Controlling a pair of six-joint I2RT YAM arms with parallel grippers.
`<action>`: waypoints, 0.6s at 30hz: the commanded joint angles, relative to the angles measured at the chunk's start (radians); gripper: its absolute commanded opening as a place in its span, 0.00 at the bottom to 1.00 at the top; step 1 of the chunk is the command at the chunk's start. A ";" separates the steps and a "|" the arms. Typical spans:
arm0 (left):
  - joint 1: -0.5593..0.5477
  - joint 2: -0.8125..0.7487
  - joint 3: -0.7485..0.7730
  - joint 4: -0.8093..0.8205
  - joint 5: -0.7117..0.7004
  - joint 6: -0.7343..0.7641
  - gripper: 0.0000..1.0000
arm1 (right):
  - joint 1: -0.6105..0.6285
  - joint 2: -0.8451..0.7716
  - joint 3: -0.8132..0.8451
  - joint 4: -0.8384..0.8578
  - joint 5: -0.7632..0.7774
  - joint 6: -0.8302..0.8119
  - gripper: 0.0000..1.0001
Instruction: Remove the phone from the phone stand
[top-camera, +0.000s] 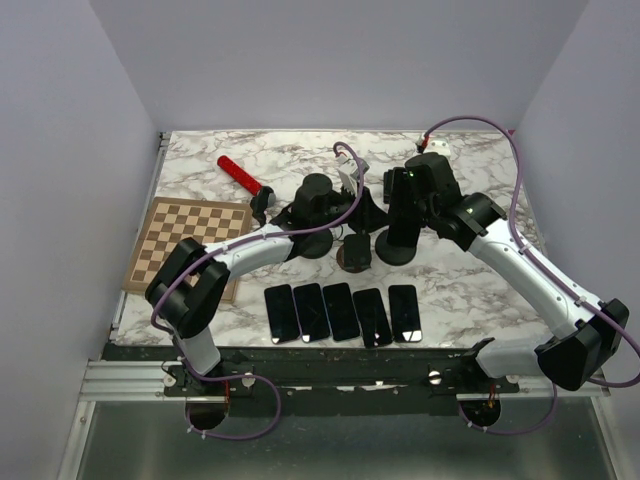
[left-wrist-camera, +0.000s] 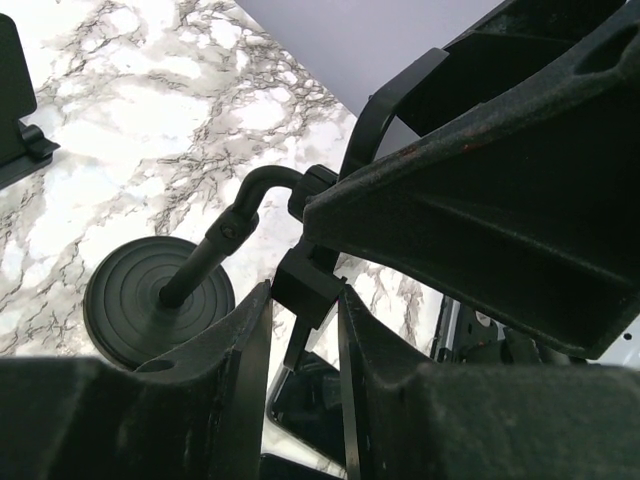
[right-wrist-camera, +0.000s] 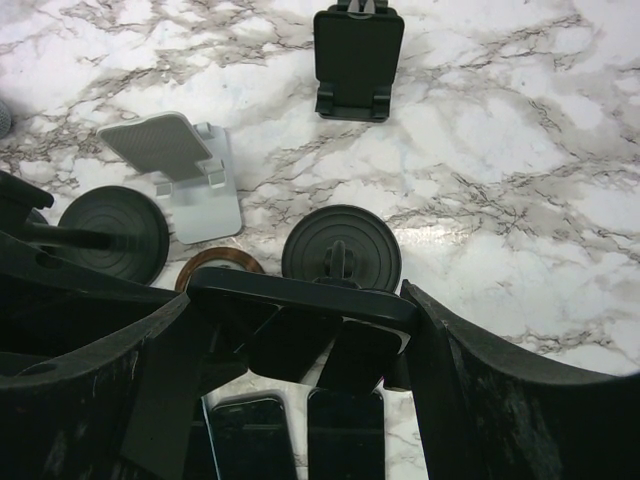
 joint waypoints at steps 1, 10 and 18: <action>0.006 0.012 0.017 0.057 0.057 -0.004 0.00 | -0.002 -0.002 -0.019 0.020 -0.049 -0.036 0.01; 0.084 0.050 0.056 -0.035 0.187 0.010 0.00 | -0.117 -0.072 -0.114 0.135 -0.309 -0.137 0.01; 0.108 0.097 0.085 -0.029 0.282 -0.014 0.00 | -0.194 -0.134 -0.142 0.166 -0.504 -0.176 0.01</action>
